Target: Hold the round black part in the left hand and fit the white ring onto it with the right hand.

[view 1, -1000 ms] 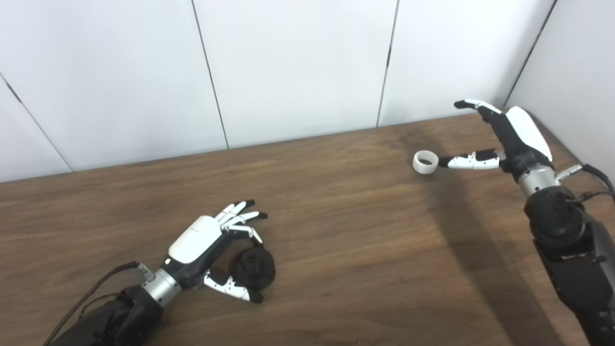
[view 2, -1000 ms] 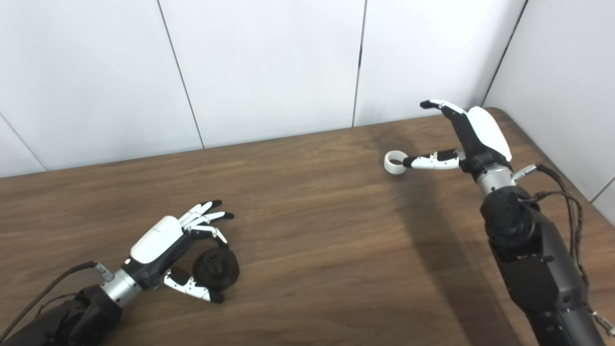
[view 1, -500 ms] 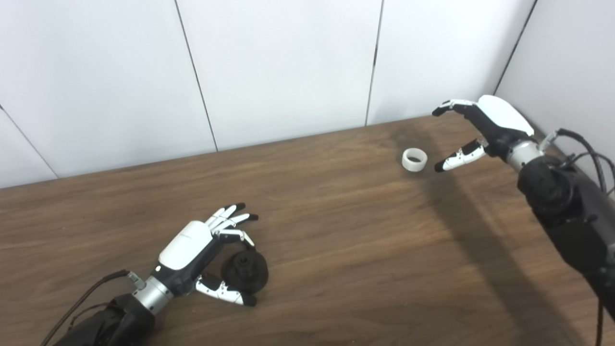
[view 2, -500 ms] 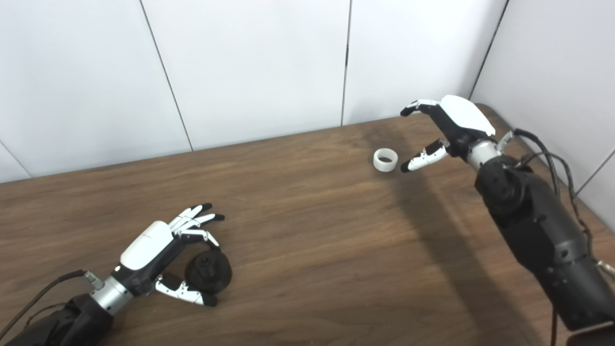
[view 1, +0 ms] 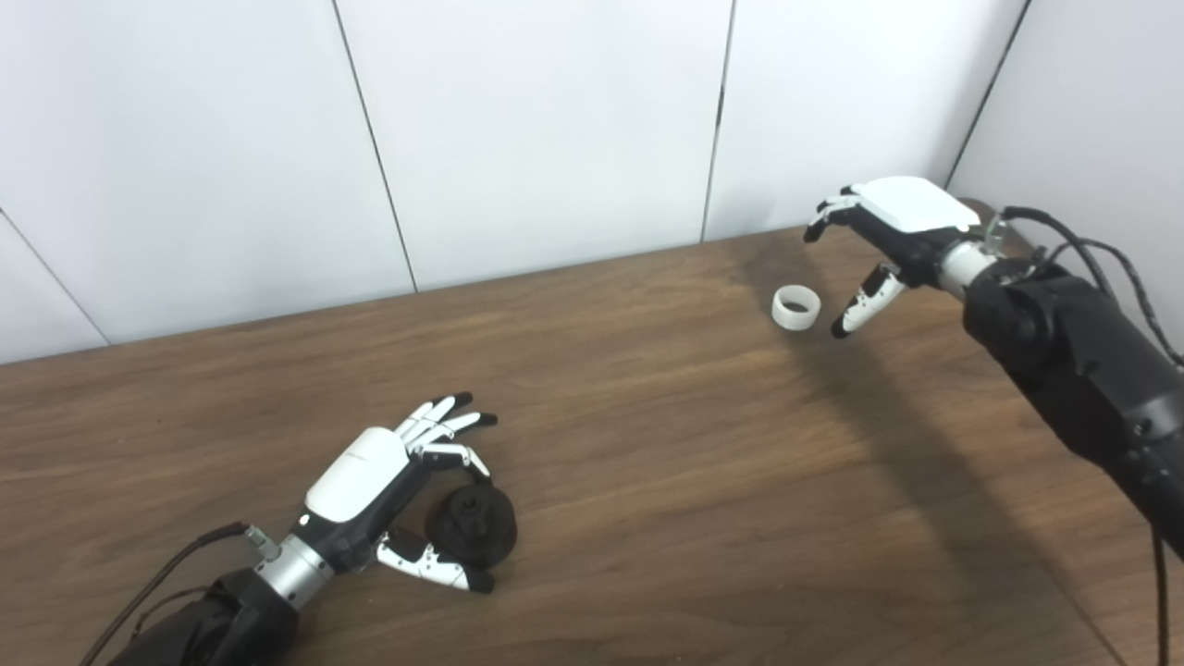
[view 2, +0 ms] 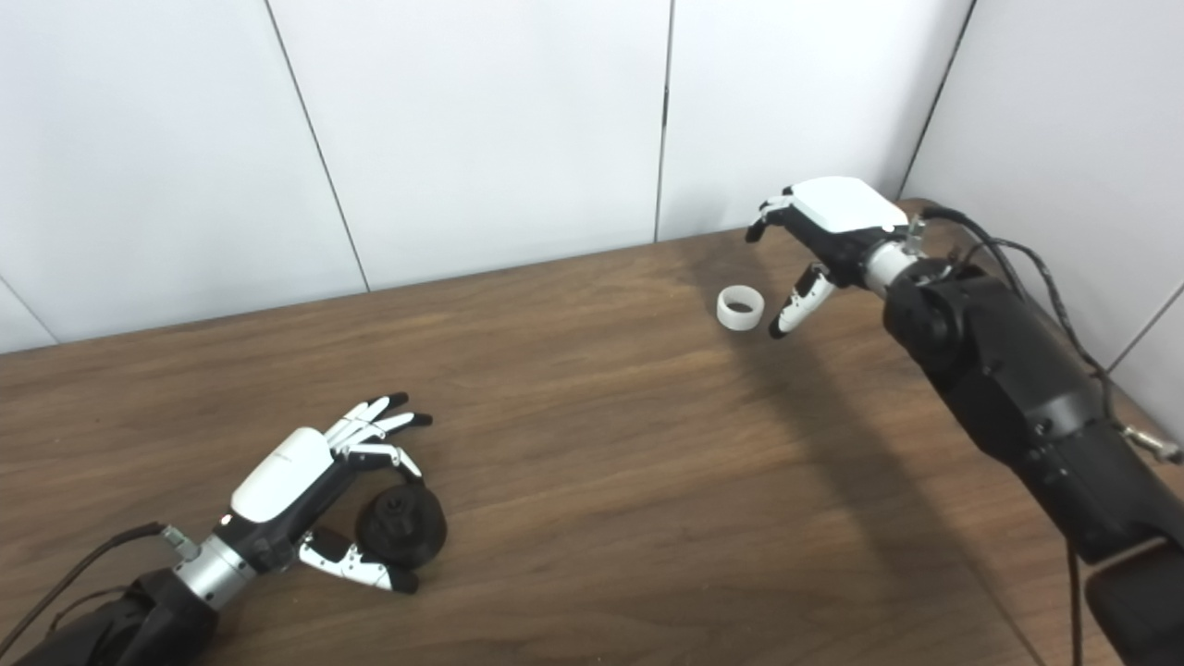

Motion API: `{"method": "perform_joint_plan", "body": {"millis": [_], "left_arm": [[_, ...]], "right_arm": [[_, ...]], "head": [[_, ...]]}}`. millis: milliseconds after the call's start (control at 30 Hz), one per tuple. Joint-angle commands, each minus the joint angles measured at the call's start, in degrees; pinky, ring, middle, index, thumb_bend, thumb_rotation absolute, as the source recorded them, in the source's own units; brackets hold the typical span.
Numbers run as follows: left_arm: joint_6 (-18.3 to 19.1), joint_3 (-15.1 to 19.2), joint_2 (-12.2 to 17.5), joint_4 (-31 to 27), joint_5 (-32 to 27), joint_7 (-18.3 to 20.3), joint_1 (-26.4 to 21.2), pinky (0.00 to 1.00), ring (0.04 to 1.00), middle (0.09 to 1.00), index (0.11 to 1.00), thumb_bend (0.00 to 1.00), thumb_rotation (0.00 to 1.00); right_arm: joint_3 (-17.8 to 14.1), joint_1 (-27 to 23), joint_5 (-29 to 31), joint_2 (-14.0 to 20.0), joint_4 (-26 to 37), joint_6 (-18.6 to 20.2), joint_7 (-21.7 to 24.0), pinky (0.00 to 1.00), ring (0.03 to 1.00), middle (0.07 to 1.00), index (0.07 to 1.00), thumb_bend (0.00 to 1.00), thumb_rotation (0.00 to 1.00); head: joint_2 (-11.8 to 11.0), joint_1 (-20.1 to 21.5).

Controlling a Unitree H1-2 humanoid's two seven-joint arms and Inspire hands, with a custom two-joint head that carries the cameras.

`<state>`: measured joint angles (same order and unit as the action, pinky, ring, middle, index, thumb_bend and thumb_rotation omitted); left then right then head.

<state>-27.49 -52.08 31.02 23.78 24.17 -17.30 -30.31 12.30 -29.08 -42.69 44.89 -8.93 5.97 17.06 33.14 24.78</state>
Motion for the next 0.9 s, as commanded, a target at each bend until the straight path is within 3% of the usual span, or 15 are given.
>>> {"method": "perform_joint_plan", "body": {"millis": [0,200,867], "left_arm": [[0.6,-3.4,0.3,0.6,2.5,6.5,3.1,1.00,1.000,0.908,0.481,0.53,0.06],[0.6,-3.4,0.6,0.3,2.1,6.8,3.4,1.00,1.000,0.907,0.481,0.53,0.06],[0.6,-2.5,1.3,-1.6,1.6,8.3,5.0,1.00,1.000,0.921,0.481,0.53,0.06]], "right_arm": [[-0.1,-3.5,-1.6,1.9,0.1,-1.1,-0.3,0.97,0.978,0.909,0.750,0.96,0.26],[2.8,-5.8,-5.9,1.2,-3.5,-3.8,-2.6,0.98,0.982,0.914,0.749,0.95,0.29],[5.6,-8.2,-11.5,0.5,-10.9,-6.8,-4.4,0.99,0.979,0.907,0.721,0.92,0.23]], "head": [[0.1,0.0],[-0.4,0.3],[-1.7,0.0]]}}
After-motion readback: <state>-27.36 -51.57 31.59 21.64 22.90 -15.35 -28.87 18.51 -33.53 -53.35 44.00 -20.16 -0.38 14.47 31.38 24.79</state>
